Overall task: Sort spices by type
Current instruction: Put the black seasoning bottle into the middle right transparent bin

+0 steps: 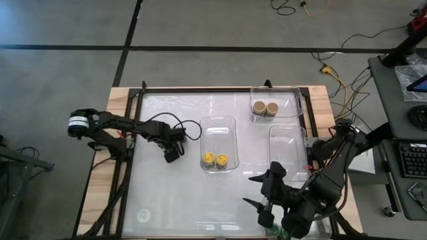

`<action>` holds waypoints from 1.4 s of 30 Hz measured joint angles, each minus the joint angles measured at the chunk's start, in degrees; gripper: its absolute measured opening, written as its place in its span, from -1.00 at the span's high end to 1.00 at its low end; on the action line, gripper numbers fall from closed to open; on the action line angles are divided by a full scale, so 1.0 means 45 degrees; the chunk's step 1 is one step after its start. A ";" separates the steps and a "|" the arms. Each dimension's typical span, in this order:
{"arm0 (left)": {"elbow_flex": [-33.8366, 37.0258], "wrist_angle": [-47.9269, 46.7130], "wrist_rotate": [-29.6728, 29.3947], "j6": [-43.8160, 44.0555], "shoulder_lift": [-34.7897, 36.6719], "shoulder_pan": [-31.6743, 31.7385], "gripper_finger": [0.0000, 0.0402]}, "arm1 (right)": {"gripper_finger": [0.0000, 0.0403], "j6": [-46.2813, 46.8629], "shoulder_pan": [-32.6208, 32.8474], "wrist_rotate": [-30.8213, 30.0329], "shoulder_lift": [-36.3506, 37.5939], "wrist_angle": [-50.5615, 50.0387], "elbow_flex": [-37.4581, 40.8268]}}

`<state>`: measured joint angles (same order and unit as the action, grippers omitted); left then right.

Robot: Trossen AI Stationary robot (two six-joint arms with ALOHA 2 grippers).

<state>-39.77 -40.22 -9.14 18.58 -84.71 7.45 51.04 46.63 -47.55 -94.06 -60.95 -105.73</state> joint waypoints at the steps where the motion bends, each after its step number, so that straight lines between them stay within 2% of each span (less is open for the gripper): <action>1: -0.0026 -0.0037 0.0166 0.0058 0.0000 0.0014 0.08 | -0.52 -0.0255 -0.0002 -0.0005 0.0000 0.0000 0.0000; 3: -0.0175 -0.0194 0.0557 0.0410 -0.0030 0.0033 0.08 | -0.51 -0.0612 -0.0044 -0.0005 0.0000 0.0000 0.0000; 6: -0.0770 -0.1031 0.2011 0.1019 -0.0063 0.0067 0.08 | -0.50 -0.1069 -0.0058 -0.0005 0.0000 0.0001 0.0000; 13: -0.3297 -0.5288 0.6084 0.3096 -0.0058 0.0119 0.08 | -0.54 -0.2222 -0.0115 0.0000 0.0000 -0.0023 0.0000; 16: -0.4693 -0.7265 0.7741 0.3350 -0.0049 -0.0007 0.08 | -0.54 -0.2600 -0.0121 0.0007 0.0000 -0.0035 0.0005; 20: -0.6022 -0.9573 0.8580 0.3900 -0.0052 -0.0285 0.08 | -0.50 -0.3100 -0.0118 0.0023 0.0000 -0.0055 0.0067; 23: -0.6303 -1.0549 0.9700 0.4501 -0.0106 -0.0643 0.08 | -0.47 -0.3191 0.0023 0.0047 0.0000 -0.0067 0.0180; 28: -0.5819 -1.0287 1.1822 0.5914 -0.0117 -0.1795 0.08 | -0.43 -0.3190 0.0440 0.0340 0.0000 -0.0058 0.0568; 34: -0.4365 -0.8208 1.3861 0.8526 -0.0121 -0.3412 0.08 | -0.45 -0.3109 0.1090 0.0334 0.0000 0.0011 0.1232; 42: -0.3678 -0.4772 1.3938 1.2699 -0.0298 -0.4012 0.08 | -0.45 -0.3306 0.1331 0.0228 0.0000 0.0092 0.1647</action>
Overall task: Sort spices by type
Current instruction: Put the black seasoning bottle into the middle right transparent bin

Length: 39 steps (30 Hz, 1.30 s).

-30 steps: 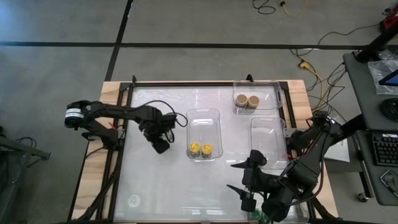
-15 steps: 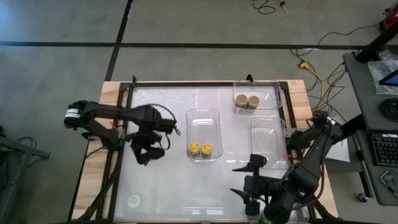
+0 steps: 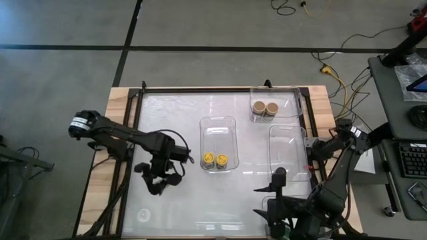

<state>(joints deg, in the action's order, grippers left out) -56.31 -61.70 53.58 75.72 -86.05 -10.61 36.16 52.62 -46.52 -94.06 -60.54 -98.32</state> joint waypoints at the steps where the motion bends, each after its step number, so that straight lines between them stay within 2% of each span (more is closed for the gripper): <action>1: -0.0006 0.0354 0.0005 0.0307 -0.0097 -0.0061 0.08 | -0.44 0.0000 0.0000 0.0007 0.0000 -0.0016 0.0014; 4: -0.0251 0.1099 0.0054 0.0724 -0.0490 -0.0242 0.08 | -0.41 -0.0015 0.0038 0.0104 0.0000 -0.0013 0.0058; 8: -0.1113 0.0936 -0.0948 -0.0092 -0.0973 -0.0676 0.08 | -0.40 -0.0034 0.0343 0.0103 0.0000 -0.0014 0.0073; 13: -0.3167 -0.1053 -0.2556 -0.1231 -0.1794 -0.1772 0.08 | -0.43 -0.0044 0.0573 0.0102 0.0000 -0.0151 0.0073; 16: -0.4938 -0.2892 -0.4718 -0.2328 -0.2678 -0.2741 0.08 | -0.46 -0.0044 0.0554 0.0060 0.0000 -0.0194 0.0073; 20: -0.7847 -0.6143 -0.9103 -0.4413 -0.4573 -0.4317 0.08 | -0.48 -0.0044 0.0559 -0.0010 0.0000 -0.0199 0.0073; 22: -0.8974 -0.6258 -1.0779 -0.5705 -0.5494 -0.4906 0.08 | -0.47 -0.0044 0.0559 -0.0005 0.0000 -0.0201 0.0073; 25: -1.0236 -0.6354 -1.2533 -0.7352 -0.6889 -0.5502 0.08 | -0.46 -0.0002 0.0559 0.0001 0.0000 -0.0217 0.0073; 30: -1.0822 -0.6237 -1.3844 -0.9756 -0.8656 -0.5735 0.08 | -0.47 0.0625 0.0570 0.0362 0.0000 -0.0216 0.0073; 32: -1.0753 -0.6279 -1.3908 -1.0356 -0.8855 -0.5757 0.08 | -0.48 0.1027 0.0583 0.0580 0.0000 -0.0244 0.0073; 36: -1.0452 -0.6311 -1.4033 -1.0332 -0.8582 -0.5739 0.08 | -0.45 0.1742 0.0641 0.0772 0.0000 -0.0227 0.0073; 39: -1.0009 -0.6243 -1.3847 -0.9918 -0.7691 -0.5728 0.08 | -0.42 0.2053 0.0641 0.0772 0.0000 -0.0223 0.0073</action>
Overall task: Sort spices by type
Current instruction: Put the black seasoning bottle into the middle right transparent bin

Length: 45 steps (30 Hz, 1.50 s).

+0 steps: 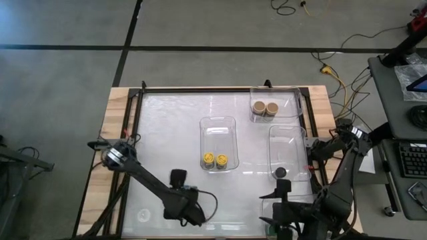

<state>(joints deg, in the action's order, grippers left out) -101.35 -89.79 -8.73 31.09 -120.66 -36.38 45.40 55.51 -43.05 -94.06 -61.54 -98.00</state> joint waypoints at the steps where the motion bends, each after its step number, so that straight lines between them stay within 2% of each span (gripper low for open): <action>1: 0.0233 -0.0100 0.0513 0.0218 0.0303 0.0039 0.08 | -0.41 0.0037 0.0000 -0.0016 0.0000 0.0006 -0.0005; 3: 0.0954 -0.0039 0.2130 0.0994 0.0912 0.0098 0.08 | -0.40 0.0065 -0.0014 -0.0182 0.0000 0.0010 -0.0005; 10: 0.4350 -0.0056 0.9792 0.4163 0.3246 0.0175 0.08 | -0.39 -0.0223 -0.0425 -0.0472 0.0000 0.0015 0.0034; 12: 0.5340 -0.0044 1.1523 0.4909 0.3752 0.0155 0.08 | -0.40 -0.0421 -0.0560 -0.0476 0.0000 0.0038 0.0035; 16: 0.6880 0.0146 1.4056 0.5454 0.4450 0.0165 0.08 | -0.40 -0.0653 -0.0709 -0.0481 0.0000 0.0111 0.0083; 21: 0.8058 0.1995 1.6126 0.6024 0.4306 0.0262 0.08 | -0.36 -0.0660 -0.0708 -0.0476 0.0000 0.0120 0.0152; 27: 0.8012 0.3383 1.6362 0.5999 0.3082 0.0937 0.08 | -0.37 -0.0741 -0.0699 -0.0466 0.0000 0.0121 0.0170; 32: 0.7373 0.3389 1.6348 0.4861 0.2045 0.1582 0.08 | -0.41 -0.1241 -0.0699 -0.0461 0.0000 0.0121 0.0170; 39: 0.6411 0.2986 1.6410 0.3362 0.0599 0.1716 0.04 | -0.46 -0.1243 -0.0699 -0.0442 0.0000 0.0129 0.0170; 45: 0.5747 0.2956 1.5807 0.2858 0.0204 0.1730 0.00 | -0.49 -0.1241 -0.0699 -0.0437 0.0000 0.0121 0.0170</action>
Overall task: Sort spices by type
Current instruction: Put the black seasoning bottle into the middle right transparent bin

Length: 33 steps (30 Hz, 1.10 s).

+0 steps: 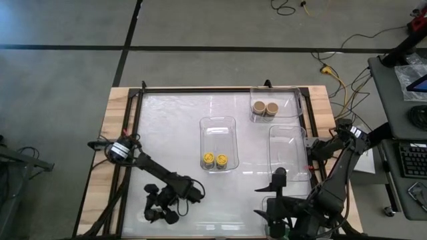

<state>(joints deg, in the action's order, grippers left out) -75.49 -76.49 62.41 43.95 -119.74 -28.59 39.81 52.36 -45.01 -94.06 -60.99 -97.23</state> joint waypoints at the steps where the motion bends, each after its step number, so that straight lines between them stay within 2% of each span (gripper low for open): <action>1: -0.0002 -0.0005 -0.0036 0.0002 0.0000 0.0004 -0.01 | -0.50 0.0000 0.0000 0.0000 0.0000 0.0005 0.0000; 12: 0.0046 -0.0010 -0.0348 -0.0011 0.0015 0.0004 -0.21 | -0.49 0.0000 0.0000 -0.0001 0.0000 0.0005 0.0000; 21: 0.0046 -0.0010 -0.0478 -0.0071 0.0019 0.0004 -0.33 | -0.59 0.0005 0.0000 -0.0005 0.0000 0.0005 0.0000; 29: 0.0204 -0.0018 -0.0796 -0.0331 0.0024 -0.0468 -0.37 | -0.62 0.0041 0.0047 0.0112 0.0000 0.0006 0.0000; 31: 0.0327 -0.0264 -0.1255 -0.0754 0.0035 -0.0773 -0.37 | -0.61 0.0059 0.0058 0.0126 0.0000 0.0005 0.0000; 33: 0.0337 -0.0647 -0.2466 -0.1184 0.0094 -0.1119 -0.37 | -0.61 0.0165 0.0116 0.0136 0.0000 0.0005 0.0000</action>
<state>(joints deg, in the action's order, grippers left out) -73.98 -79.40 51.31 38.63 -119.32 -33.63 40.56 52.88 -44.40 -94.06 -60.97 -97.23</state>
